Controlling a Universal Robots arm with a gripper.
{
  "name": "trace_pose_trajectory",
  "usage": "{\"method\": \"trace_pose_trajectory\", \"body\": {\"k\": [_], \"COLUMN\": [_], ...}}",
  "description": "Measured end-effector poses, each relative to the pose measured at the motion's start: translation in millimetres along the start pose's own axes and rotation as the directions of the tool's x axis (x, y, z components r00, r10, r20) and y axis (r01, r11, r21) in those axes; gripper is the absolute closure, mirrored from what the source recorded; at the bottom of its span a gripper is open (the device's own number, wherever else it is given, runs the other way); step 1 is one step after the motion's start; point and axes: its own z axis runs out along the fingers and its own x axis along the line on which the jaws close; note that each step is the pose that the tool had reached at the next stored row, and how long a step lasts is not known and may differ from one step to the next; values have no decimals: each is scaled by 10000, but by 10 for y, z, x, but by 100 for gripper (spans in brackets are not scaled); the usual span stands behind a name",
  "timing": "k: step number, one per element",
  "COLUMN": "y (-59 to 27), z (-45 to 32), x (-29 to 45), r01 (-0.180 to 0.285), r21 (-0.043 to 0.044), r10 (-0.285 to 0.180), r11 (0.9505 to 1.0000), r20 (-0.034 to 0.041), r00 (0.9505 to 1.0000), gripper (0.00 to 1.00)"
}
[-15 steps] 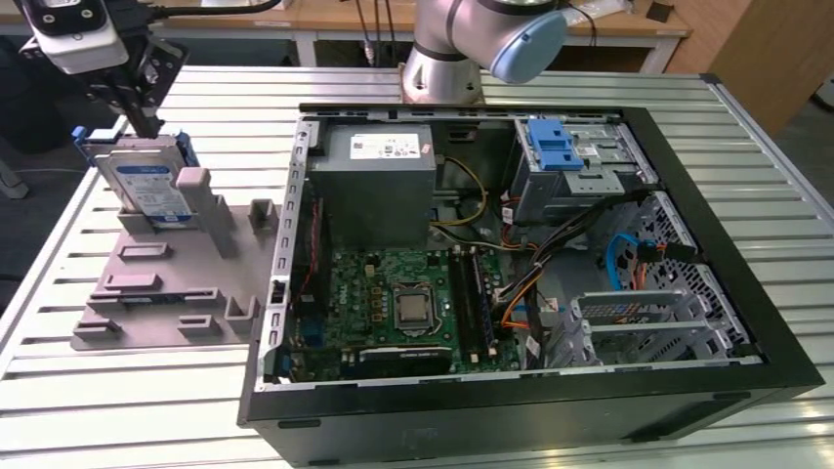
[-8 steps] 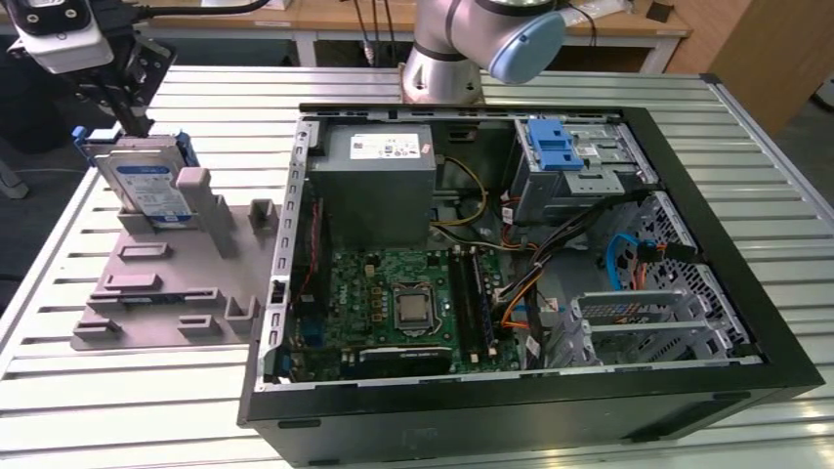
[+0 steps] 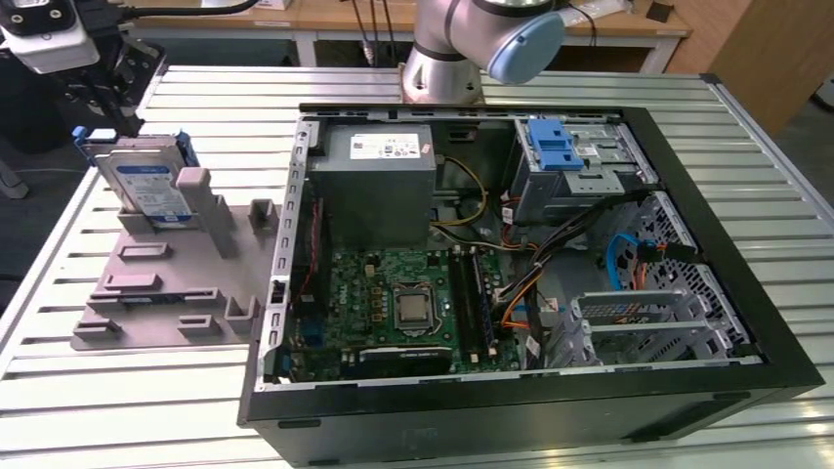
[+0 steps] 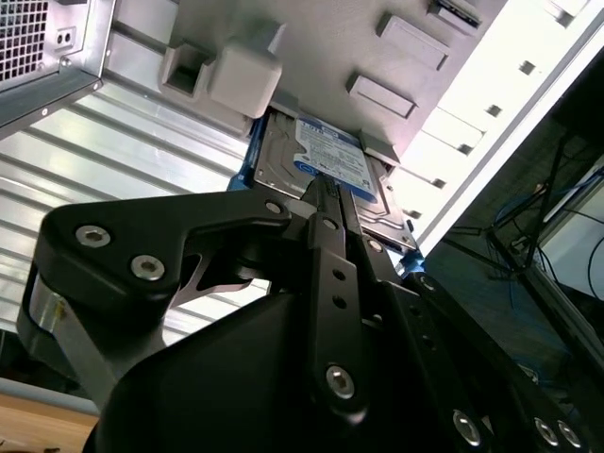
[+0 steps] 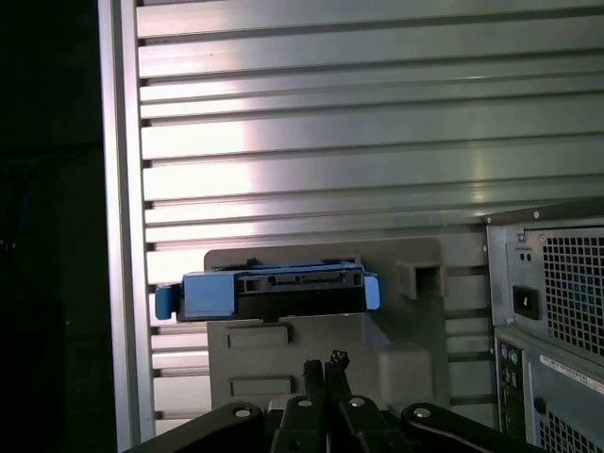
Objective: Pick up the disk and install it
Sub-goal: 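Reach for the disk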
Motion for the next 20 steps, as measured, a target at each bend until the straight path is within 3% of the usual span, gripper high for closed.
{"method": "trace_pose_trajectory", "body": {"k": [12, 20], "y": [31, 140], "z": [29, 55], "x": [173, 299], "r01": [-1, -1], "r21": [0, 1], "r10": [1, 1], "r11": [10000, 10000], "r20": [-4, -6], "r00": [10000, 10000], "gripper": [85, 85]}}
